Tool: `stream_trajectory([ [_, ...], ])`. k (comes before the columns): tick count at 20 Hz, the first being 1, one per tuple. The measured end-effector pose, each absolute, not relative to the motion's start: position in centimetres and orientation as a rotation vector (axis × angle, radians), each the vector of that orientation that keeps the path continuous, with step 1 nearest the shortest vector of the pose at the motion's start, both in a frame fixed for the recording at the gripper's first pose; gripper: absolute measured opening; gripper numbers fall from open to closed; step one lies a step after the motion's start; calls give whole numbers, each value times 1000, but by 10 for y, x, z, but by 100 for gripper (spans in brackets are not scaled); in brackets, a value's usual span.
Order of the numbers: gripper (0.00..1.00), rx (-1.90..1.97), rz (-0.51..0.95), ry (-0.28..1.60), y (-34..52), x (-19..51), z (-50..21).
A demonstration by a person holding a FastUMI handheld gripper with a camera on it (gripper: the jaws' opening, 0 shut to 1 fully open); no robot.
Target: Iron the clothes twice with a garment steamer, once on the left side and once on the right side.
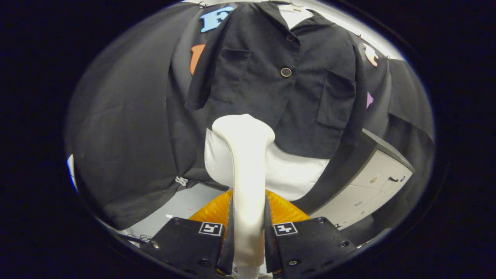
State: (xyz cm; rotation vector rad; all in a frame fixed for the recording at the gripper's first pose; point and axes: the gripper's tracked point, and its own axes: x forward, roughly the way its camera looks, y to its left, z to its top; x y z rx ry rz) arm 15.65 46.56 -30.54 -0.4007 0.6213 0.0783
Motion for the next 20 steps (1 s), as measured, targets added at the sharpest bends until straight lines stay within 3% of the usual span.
stream_trajectory([
  [10, 34, -361, 8, 732, 366, 101, -305],
  [16, 34, -331, -33, 698, 305, 106, -267],
  [20, 34, -325, 18, 664, 271, 107, -240],
])
